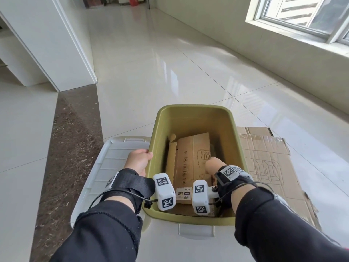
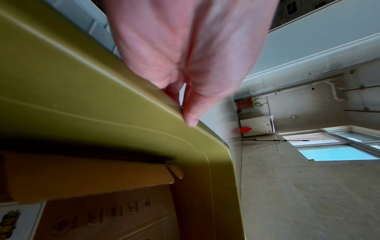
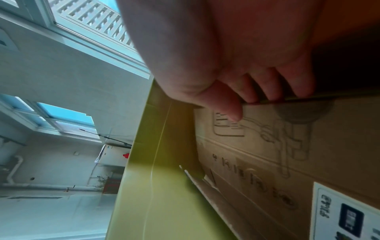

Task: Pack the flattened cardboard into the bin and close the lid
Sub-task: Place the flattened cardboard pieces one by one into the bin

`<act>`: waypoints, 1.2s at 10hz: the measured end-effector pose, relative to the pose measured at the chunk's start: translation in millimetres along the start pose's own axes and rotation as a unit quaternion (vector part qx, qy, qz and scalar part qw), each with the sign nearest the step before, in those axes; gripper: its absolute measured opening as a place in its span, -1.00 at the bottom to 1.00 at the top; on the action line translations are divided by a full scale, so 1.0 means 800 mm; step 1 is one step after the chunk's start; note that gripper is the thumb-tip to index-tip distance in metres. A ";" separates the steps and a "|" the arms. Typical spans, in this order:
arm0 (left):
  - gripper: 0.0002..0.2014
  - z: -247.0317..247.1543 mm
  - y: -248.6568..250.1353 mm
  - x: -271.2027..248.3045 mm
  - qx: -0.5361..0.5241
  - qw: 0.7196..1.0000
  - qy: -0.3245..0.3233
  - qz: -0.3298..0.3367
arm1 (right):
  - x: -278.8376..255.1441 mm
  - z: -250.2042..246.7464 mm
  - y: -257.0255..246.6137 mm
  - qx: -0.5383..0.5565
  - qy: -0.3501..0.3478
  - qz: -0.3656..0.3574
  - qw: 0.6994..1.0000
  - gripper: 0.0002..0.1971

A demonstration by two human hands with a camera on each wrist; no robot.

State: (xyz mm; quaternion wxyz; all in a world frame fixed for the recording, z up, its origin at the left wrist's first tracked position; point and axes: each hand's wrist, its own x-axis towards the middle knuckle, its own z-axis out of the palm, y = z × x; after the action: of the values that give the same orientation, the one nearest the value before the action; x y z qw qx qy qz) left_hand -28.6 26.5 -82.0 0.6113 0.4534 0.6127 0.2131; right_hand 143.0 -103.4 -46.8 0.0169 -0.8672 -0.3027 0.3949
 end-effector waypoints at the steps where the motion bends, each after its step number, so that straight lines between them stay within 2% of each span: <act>1: -0.58 -0.001 0.001 0.001 0.005 1.000 -0.002 -0.002 | -0.010 -0.006 0.004 0.053 0.000 -0.028 0.998 -0.57; 2: -0.59 -0.001 0.006 -0.003 0.017 1.000 0.004 -0.002 | -0.004 -0.013 0.015 0.313 0.025 -0.021 0.949 -0.49; 3: -0.58 -0.001 0.008 -0.003 0.025 1.000 0.008 -0.003 | -0.015 -0.024 0.019 0.284 0.017 -0.030 0.958 -0.48; 4: -0.57 -0.002 0.005 0.002 0.036 0.999 0.013 0.000 | -0.029 -0.036 0.025 0.301 0.034 -0.018 0.953 -0.51; 5: -0.55 -0.002 -0.001 0.018 0.050 0.999 0.012 0.003 | -0.051 -0.055 0.034 0.266 0.052 -0.042 0.962 -0.56; 7: -0.59 -0.008 0.006 0.011 0.050 0.998 0.029 0.002 | -0.053 -0.077 0.057 0.450 0.021 -0.065 0.891 -0.62; 8: -0.65 0.000 0.013 -0.005 0.054 0.998 0.024 0.003 | -0.059 -0.100 0.073 0.512 0.019 -0.042 0.857 -0.79; 10: -0.63 0.003 0.014 -0.018 0.055 0.998 0.007 0.006 | -0.051 -0.126 0.138 0.598 0.076 -0.036 0.797 -0.85; 12: -0.62 0.001 0.017 -0.020 0.063 0.998 0.014 0.007 | -0.028 -0.141 0.213 0.633 0.109 0.044 0.765 -0.88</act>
State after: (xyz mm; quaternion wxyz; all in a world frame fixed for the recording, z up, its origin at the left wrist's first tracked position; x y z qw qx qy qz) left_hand -26.2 20.2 -61.9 0.5716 0.4922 0.6302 0.1841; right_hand 296.9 -230.8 0.4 0.5772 -0.7097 0.0586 0.3997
